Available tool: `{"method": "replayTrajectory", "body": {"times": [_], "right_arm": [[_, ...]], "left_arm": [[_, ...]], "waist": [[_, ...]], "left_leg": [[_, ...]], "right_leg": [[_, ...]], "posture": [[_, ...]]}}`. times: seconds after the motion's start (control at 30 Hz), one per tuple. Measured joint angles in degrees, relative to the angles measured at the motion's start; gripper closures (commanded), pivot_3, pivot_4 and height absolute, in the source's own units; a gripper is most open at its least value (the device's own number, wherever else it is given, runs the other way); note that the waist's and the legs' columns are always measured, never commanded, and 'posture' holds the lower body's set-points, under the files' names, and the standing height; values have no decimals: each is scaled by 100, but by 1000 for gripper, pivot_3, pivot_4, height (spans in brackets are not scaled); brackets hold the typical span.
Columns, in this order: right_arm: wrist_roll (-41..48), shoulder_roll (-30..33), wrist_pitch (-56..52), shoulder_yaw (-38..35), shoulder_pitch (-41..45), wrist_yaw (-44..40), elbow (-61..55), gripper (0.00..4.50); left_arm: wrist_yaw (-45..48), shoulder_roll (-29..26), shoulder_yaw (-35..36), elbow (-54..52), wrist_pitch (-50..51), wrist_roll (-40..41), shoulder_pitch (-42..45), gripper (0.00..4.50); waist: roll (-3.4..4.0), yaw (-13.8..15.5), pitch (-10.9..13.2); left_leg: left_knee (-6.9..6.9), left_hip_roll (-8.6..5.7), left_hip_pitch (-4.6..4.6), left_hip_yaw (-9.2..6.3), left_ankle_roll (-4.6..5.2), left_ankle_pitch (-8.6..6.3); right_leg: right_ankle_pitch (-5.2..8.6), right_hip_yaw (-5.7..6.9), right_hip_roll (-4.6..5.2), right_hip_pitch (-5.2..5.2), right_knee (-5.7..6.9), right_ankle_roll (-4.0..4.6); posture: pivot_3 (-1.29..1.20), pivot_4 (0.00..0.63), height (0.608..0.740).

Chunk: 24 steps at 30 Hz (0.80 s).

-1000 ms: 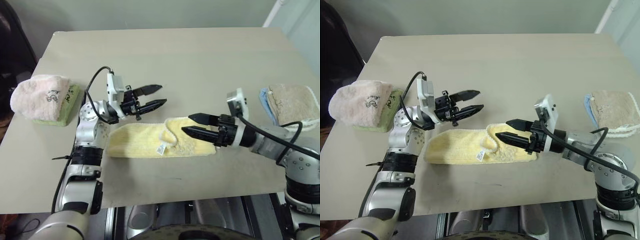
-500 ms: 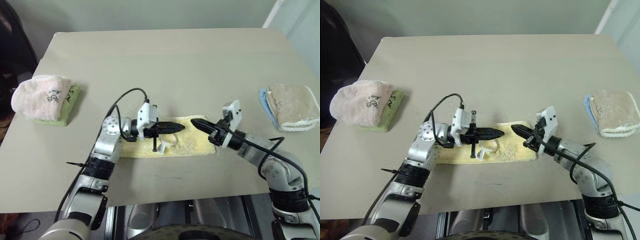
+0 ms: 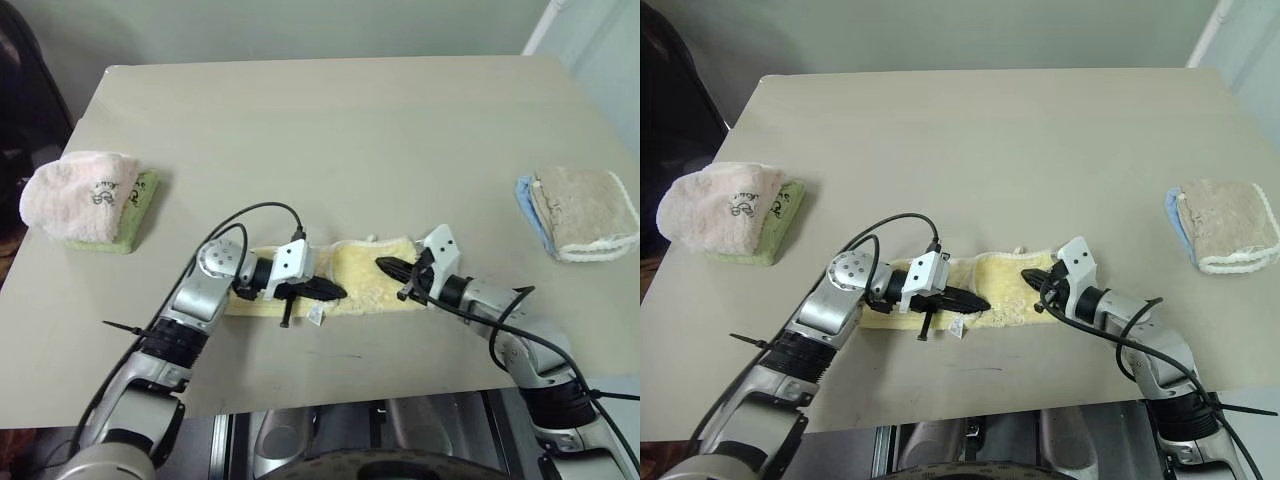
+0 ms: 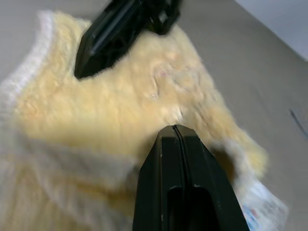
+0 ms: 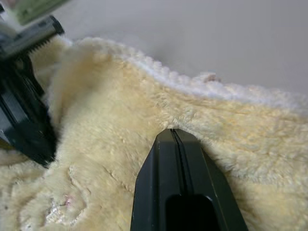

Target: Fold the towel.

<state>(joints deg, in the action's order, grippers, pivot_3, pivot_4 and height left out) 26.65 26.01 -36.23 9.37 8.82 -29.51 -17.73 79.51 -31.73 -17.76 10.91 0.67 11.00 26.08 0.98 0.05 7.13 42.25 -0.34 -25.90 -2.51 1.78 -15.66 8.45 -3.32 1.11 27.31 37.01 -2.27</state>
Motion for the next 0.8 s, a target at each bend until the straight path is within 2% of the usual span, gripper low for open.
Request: {"method": "replayTrajectory", "body": {"times": [0.2, 0.3, 0.37, 0.47, 0.57, 0.67, 0.8], "right_arm": [[-339, -5, 174, 95, 137, -89, 162, 4479], [-323, -4, 183, 70, 136, -177, 166, 4500], [-252, -3, 136, 28, 134, -265, 145, 4321], [113, 210, -115, -88, 54, -641, -146, 3577], [609, 409, -359, -284, 36, -1006, -584, 2544], [975, 446, -553, -424, 184, -1129, -830, 1536], [1194, 583, -757, -493, 478, -1209, -957, 162]], "left_arm": [[-149, 186, 0, -329, 528, 155, -99, 4500], [-236, 230, 113, -494, 1030, 454, -99, 3959], [-209, 126, 239, -728, 1705, 870, -96, 3200], [-29, -328, 609, -1194, 2772, 1638, -69, 2142], [-61, -628, 1140, -1230, 3319, 2079, -2, 1090], [-230, -764, 1647, -1227, 3801, 2534, 38, 35], [-204, -1350, 2136, -1206, 4128, 2776, -129, 0]], "waist": [[0, 0, 0], [-1, -1, 1], [-2, -3, 1], [-3, -2, 2], [-3, -2, 2], [-4, -3, 3], [-5, -29, 3]], "left_leg": [[0, 0, 2, -1, -3, -3], [0, 0, 0, -1, -5, -2], [-1, 0, -4, 0, -7, -2], [-7, 2, -12, 2, -32, 5], [-11, 4, -10, 0, -84, 31], [-11, 4, -9, 0, -83, 30], [-17, 5, -7, -1, -88, 27]], "right_leg": [[1, -1, 0, -2, 0, 1], [0, 0, 0, -1, 0, 1], [0, 0, -1, 3, 0, 2], [4, -1, -4, 13, 0, 7], [10, 0, -7, 12, 0, 11], [10, -2, -7, 12, 0, 12], [12, -9, -15, 22, 2, 18]], "posture": [[0, 150, 703], [0, 150, 703], [0, 150, 703], [0, 150, 703], [0, 150, 703], [0, 150, 703], [0, 150, 703]]}}
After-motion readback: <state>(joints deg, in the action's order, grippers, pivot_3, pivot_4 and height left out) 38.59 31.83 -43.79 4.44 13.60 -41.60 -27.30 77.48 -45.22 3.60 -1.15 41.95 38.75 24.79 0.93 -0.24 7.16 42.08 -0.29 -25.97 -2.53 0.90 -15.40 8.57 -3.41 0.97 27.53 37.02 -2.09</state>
